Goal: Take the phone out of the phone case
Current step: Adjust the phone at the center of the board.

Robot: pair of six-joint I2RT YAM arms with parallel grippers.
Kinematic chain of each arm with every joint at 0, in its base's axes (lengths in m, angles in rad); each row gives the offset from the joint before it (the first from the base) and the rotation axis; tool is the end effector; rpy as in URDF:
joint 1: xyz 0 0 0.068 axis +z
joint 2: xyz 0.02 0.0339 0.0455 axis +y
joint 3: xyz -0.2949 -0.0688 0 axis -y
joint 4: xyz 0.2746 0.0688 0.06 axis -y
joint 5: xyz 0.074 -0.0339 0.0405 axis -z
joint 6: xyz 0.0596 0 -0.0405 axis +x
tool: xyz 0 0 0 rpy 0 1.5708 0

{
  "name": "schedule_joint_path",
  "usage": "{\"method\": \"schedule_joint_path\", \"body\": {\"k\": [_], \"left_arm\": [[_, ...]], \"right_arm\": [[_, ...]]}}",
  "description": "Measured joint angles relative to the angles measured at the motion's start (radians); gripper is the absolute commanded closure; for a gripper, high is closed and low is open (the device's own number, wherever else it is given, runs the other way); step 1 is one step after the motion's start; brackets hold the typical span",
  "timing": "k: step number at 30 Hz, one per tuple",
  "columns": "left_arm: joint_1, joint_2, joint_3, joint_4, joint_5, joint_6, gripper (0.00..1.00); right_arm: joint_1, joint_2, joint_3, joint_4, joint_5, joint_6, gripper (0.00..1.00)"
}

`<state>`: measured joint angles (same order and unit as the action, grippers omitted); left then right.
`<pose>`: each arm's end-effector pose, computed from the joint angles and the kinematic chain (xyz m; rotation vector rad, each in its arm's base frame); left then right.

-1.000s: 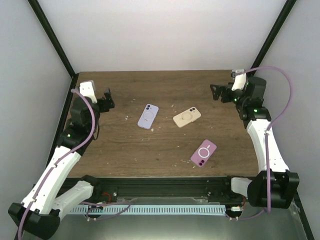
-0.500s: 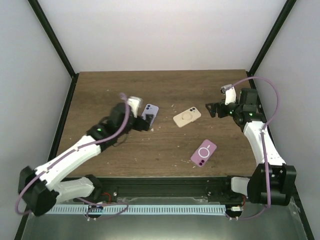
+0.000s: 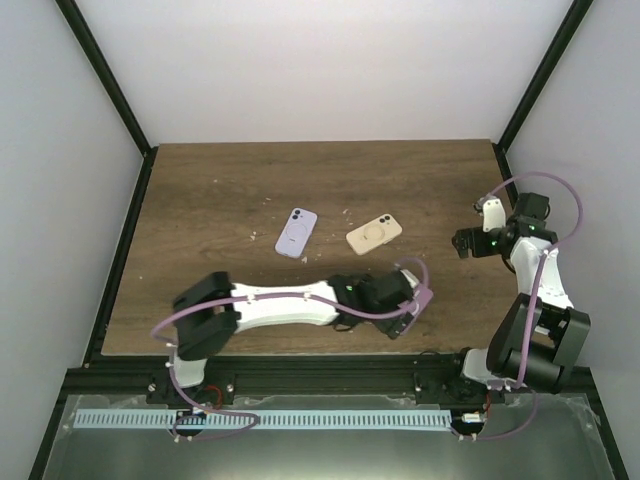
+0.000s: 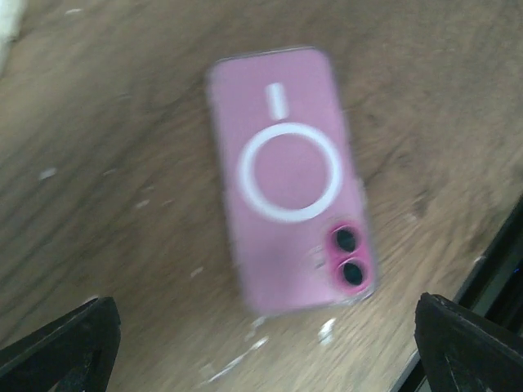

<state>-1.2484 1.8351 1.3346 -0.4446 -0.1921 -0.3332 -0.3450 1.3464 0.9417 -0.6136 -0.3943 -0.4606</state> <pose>0.1516 -0.4179 0.2116 1.0507 2.3127 -0.4118 0.2883 -0.0793 0.2382 -0.2834 2.4675 0.1801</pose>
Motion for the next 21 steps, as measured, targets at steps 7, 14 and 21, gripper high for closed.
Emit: {"method": "schedule_joint_path", "body": {"k": [7, 14, 21], "left_arm": [[-0.082, 0.285, 0.304, -0.102, -0.013, -0.006, 0.0], [-0.09, 0.371, 0.365, -0.184, -0.062, -0.037, 0.0], [-0.083, 0.37, 0.342, -0.217, -0.151, -0.049, 0.0]], "right_arm": [[-0.04, -0.011, 0.0, -0.03, 0.008, -0.057, 0.0], [-0.041, -0.031, 0.0, -0.043, -0.005, -0.08, 0.0], [-0.042, -0.031, 0.0, -0.074, -0.072, -0.119, 0.02]]}}
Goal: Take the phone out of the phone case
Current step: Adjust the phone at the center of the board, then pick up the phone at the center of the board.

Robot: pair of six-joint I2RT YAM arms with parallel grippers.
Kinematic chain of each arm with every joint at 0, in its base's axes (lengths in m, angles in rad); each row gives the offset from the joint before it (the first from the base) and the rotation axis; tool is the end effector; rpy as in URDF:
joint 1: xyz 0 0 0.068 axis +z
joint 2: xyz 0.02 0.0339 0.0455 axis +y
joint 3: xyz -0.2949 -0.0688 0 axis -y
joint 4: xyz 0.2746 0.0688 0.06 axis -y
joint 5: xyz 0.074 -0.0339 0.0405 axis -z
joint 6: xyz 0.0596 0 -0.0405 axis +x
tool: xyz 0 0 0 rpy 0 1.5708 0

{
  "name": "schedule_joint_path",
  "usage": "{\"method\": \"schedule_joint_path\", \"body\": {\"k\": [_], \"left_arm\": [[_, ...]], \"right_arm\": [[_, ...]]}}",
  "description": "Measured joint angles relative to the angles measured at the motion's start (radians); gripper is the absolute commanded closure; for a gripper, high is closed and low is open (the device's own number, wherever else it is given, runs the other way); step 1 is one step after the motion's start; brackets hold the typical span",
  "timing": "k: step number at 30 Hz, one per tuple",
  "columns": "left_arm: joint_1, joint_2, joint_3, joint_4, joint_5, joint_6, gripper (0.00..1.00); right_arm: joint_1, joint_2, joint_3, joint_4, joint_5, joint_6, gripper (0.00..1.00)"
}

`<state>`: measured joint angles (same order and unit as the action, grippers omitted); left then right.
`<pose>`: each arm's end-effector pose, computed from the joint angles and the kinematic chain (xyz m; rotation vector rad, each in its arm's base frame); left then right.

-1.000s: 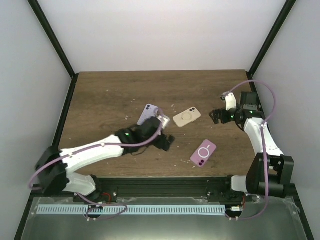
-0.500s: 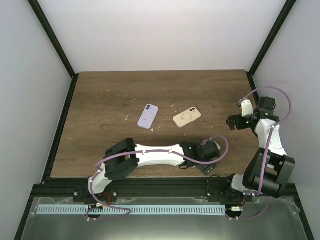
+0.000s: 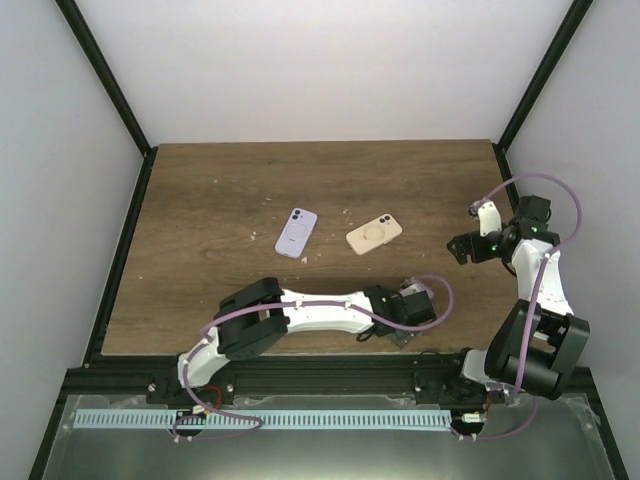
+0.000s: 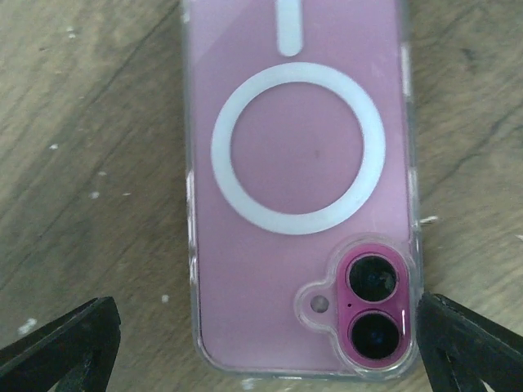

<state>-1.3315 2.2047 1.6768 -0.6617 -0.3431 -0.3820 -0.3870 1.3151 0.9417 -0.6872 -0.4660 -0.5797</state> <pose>0.1405 -0.4912 0.1438 1.1264 2.3844 -0.0852 0.2741 -0.0828 0.2435 -0.3902 2.4469 0.2199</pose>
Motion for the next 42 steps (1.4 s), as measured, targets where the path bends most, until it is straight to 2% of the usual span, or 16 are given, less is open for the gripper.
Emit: {"method": "schedule_joint_path", "body": {"k": [4, 8, 12, 15, 19, 22, 25, 27, 28, 29, 34, 42], "left_arm": [[0.036, -0.053, -0.09, 0.037, -0.023, -0.01, 0.0], [0.158, -0.155, -0.238, 0.057, -0.049, -0.036, 0.0], [0.287, -0.266, -0.383, 0.08, -0.074, -0.063, 0.0], [0.291, -0.38, -0.506, 0.121, -0.039, -0.073, 0.0], [0.257, -0.573, -0.684, 0.207, 0.071, -0.113, 0.0], [0.256, -0.709, -0.801, 0.277, 0.167, -0.143, 0.02], [0.251, -0.826, -0.907, 0.349, 0.246, -0.169, 0.03], [0.246, -0.887, -0.964, 0.381, 0.277, -0.187, 0.03], [0.243, -0.913, -0.989, 0.391, 0.286, -0.194, 0.03], [0.242, -0.938, -1.012, 0.399, 0.297, -0.202, 0.03], [0.241, -1.02, -1.077, 0.438, 0.321, -0.233, 0.03], [0.241, -1.065, -1.125, 0.488, 0.321, -0.271, 0.03]], "right_arm": [[0.0, 0.0, 0.006, -0.071, -0.085, -0.091, 0.0], [0.006, -0.006, 0.039, -0.145, -0.163, -0.217, 0.0], [0.043, -0.025, 0.05, -0.238, -0.221, -0.413, 0.0], [0.119, -0.055, 0.027, -0.262, -0.212, -0.531, 0.0], [0.281, -0.12, -0.063, -0.216, -0.116, -0.609, 0.02], [0.412, -0.128, -0.11, -0.186, -0.025, -0.631, 0.05], [0.504, -0.085, -0.11, -0.17, 0.045, -0.636, 0.11], [0.544, -0.025, -0.097, -0.167, 0.087, -0.628, 0.09], [0.557, 0.01, -0.085, -0.167, 0.104, -0.62, 0.02], [0.569, 0.051, -0.071, -0.166, 0.121, -0.61, 0.0], [0.606, 0.195, -0.006, -0.166, 0.171, -0.57, 0.0], [0.661, 0.268, -0.002, -0.116, 0.249, -0.5, 0.0]]}}
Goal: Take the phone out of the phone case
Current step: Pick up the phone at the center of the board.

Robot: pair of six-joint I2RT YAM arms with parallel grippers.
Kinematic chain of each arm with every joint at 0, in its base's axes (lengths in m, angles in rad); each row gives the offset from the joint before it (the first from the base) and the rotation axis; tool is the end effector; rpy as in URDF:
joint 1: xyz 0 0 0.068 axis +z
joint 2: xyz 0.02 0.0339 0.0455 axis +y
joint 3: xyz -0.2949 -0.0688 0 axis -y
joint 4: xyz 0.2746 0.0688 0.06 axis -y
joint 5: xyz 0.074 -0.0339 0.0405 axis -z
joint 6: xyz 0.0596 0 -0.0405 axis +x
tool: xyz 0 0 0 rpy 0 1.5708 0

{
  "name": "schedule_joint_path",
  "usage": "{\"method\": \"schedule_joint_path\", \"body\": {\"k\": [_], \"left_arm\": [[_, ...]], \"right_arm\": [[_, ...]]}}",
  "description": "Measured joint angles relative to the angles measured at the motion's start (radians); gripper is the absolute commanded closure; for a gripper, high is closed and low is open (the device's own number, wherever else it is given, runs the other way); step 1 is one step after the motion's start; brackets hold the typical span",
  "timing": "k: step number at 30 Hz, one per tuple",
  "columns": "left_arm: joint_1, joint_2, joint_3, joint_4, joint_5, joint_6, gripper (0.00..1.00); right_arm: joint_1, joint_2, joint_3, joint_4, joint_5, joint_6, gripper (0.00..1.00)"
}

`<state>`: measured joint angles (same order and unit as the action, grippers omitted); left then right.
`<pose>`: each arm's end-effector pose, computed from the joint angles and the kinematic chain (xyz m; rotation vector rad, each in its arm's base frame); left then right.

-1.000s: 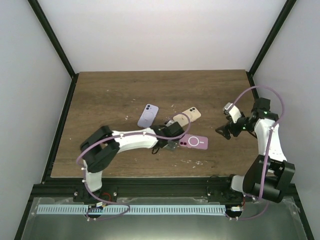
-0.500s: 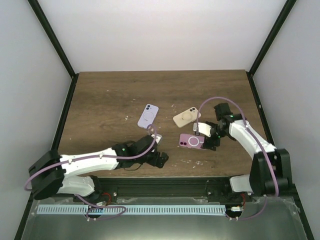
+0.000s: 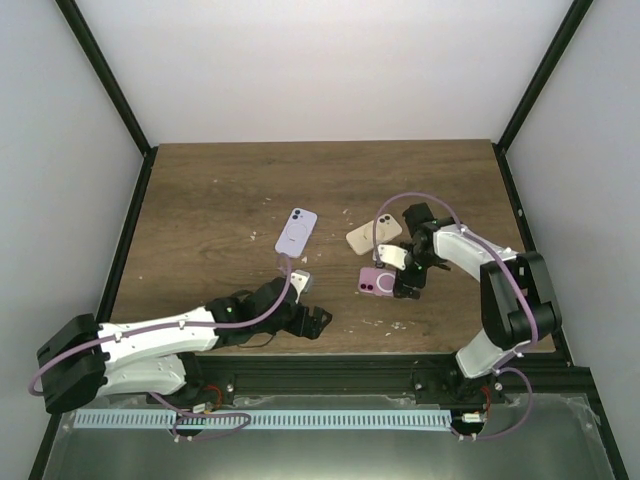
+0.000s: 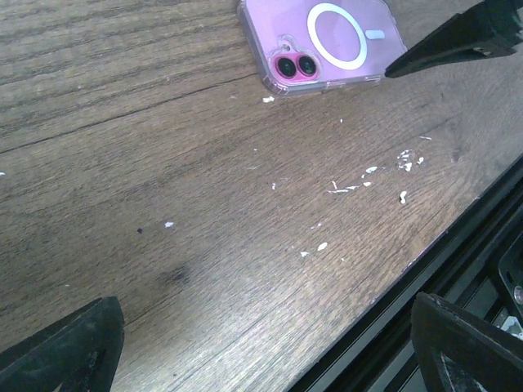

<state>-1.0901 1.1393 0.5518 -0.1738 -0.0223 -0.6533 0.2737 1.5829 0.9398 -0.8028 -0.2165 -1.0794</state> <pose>0.1192 -0.2257 0.1869 0.5275 2.4316 -0.7980 0.2813 0.0923 0.1605 -1.8526 2.2754 0.2214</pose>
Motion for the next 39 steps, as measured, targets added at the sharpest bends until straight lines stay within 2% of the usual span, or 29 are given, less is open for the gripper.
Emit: {"method": "schedule_joint_path", "body": {"k": [5, 12, 19, 30, 35, 39], "left_arm": [[0.0, -0.015, -0.015, 0.019, -0.003, -0.011, 0.03], [0.0, -0.016, -0.029, 0.035, -0.011, -0.024, 0.03], [0.0, -0.016, -0.047, 0.049, -0.015, -0.029, 0.03], [0.0, -0.013, -0.052, 0.078, -0.018, -0.04, 0.03], [0.0, -0.004, -0.054, 0.085, -0.018, -0.05, 0.03], [0.0, 0.007, -0.059, 0.087, -0.019, -0.057, 0.03]], "right_arm": [[0.015, 0.032, -0.001, 0.056, 0.063, 0.043, 0.02], [0.073, 0.027, -0.008, 0.077, 0.098, 0.069, 0.12], [0.088, 0.027, -0.006, 0.066, 0.094, 0.074, 0.07], [0.092, 0.024, -0.046, 0.0, 0.06, 0.066, 0.04], [0.106, -0.008, -0.09, 0.057, 0.104, 0.114, 0.13], [0.118, -0.018, -0.106, 0.082, 0.128, 0.196, 0.31]]}}
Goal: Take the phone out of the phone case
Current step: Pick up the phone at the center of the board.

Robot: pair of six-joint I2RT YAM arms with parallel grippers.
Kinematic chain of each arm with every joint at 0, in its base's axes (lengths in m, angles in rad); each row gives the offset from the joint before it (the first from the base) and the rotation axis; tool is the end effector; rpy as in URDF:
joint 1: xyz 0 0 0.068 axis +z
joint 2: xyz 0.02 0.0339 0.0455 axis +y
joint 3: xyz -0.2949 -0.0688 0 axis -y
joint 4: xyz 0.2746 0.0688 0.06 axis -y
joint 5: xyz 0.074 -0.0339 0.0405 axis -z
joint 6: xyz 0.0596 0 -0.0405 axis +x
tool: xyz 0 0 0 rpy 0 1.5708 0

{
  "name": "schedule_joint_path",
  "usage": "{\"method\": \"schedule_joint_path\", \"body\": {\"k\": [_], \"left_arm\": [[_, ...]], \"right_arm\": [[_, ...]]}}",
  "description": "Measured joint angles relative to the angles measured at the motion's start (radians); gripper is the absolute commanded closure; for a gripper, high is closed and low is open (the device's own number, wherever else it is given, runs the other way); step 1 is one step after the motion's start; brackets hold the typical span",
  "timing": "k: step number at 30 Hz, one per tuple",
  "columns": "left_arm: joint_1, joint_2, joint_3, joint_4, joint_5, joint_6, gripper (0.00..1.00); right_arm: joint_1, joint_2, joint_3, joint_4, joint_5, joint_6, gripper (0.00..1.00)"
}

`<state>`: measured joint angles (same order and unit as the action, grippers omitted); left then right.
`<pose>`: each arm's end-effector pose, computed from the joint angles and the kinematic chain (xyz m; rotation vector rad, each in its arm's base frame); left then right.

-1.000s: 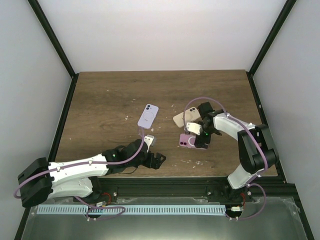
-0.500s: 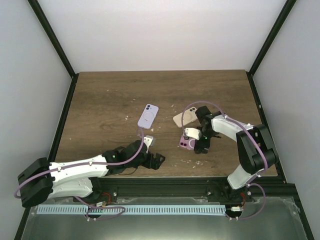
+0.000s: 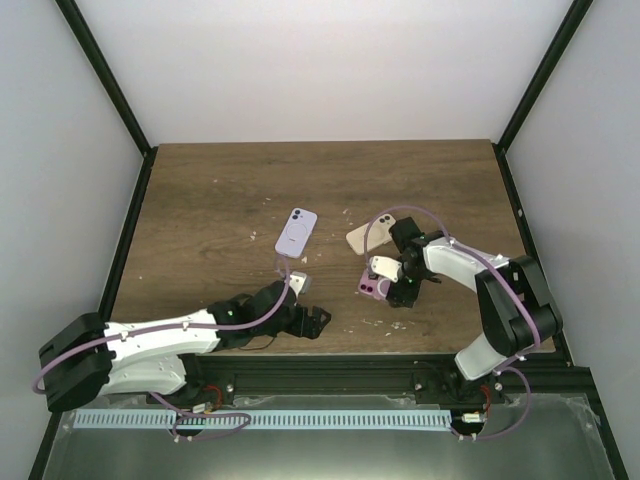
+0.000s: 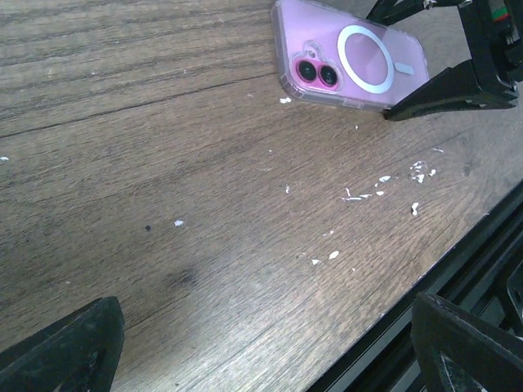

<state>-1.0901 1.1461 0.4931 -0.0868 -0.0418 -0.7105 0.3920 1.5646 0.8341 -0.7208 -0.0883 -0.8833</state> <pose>0.1186 -0.2220 0.1730 0.4437 2.4304 -0.8219 0.2555 0.1113 0.1374 -1.7942 2.4083 0.0850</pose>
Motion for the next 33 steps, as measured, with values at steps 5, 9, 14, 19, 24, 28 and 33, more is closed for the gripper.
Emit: {"method": "schedule_joint_path", "body": {"k": [5, 9, 14, 19, 24, 28, 33], "left_arm": [[0.0, 0.016, -0.002, 0.008, -0.002, -0.004, 0.05], [-0.002, 0.013, 0.0, 0.001, -0.005, 0.038, 0.22], [-0.094, -0.067, 0.034, -0.044, -0.037, 0.242, 0.27], [-0.299, -0.16, 0.133, -0.125, -0.17, 0.541, 0.26], [-0.457, -0.201, 0.149, -0.199, -0.369, 0.84, 0.27], [-0.531, -0.2, 0.138, -0.241, -0.473, 1.049, 0.28], [-0.554, -0.178, 0.104, -0.223, -0.562, 1.244, 0.33]], "right_arm": [[0.001, -0.007, -0.004, 0.01, -0.016, 0.066, 0.43], [0.002, -0.035, -0.01, -0.015, -0.07, 0.069, 0.43], [0.021, -0.151, 0.019, -0.14, -0.206, 0.001, 0.43], [0.142, -0.224, 0.076, -0.233, -0.277, -0.037, 0.43], [0.269, -0.237, 0.077, -0.312, -0.314, -0.039, 0.44], [0.309, -0.236, 0.103, -0.37, -0.35, -0.034, 0.44], [0.34, -0.236, 0.145, -0.393, -0.401, -0.019, 0.44]]}}
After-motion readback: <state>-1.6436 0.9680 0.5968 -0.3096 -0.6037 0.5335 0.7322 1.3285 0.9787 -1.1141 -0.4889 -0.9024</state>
